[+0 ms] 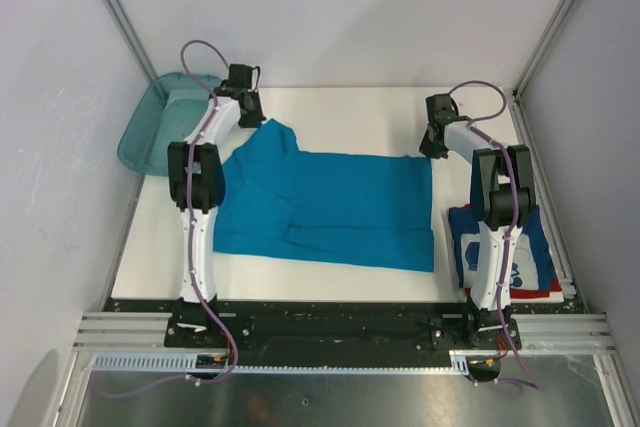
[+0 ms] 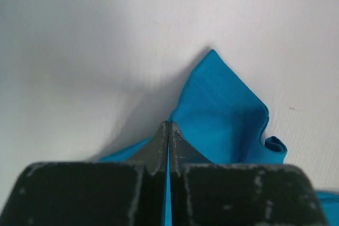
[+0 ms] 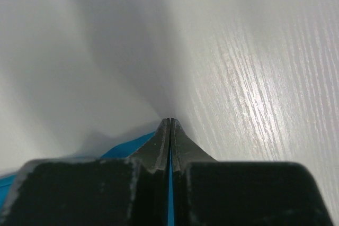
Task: Fold and stack the t-shirts
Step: Grap the side of the flattened tshirt furthest away from the robot with both arms
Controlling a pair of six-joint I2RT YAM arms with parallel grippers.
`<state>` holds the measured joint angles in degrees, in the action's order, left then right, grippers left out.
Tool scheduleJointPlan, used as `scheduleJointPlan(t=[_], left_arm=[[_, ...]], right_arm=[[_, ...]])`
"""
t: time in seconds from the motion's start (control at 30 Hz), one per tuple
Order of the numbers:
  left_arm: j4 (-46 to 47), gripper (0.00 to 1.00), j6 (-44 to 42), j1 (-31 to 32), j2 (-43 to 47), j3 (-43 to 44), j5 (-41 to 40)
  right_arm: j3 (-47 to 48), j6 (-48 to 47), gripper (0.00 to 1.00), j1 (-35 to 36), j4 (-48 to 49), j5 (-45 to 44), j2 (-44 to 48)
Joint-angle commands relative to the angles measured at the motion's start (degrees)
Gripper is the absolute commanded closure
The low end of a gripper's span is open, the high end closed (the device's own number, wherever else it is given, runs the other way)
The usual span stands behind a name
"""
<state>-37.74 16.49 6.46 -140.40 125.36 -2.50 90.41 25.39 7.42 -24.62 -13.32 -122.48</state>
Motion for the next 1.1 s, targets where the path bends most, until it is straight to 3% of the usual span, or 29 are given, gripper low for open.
scheduleJointPlan(t=[0.0,0.53,1.07], left_arm=[[2.33,1.00,-0.10,-1.22,5.82,3.20,1.50],[3.13,1.00,0.10,-1.54,8.91,-0.18,2.06],[7.31,1.00,1.21,-2.22,23.84,-20.63,2.74]], right_arm=[[2.43,0.03,1.00,-0.34,-1.06,-2.20,1.67],[-1.71,1.02,1.00,-0.35,0.50,-0.24,8.48],[-12.54,1.97,1.00,2.07,-0.55,0.78,19.26]])
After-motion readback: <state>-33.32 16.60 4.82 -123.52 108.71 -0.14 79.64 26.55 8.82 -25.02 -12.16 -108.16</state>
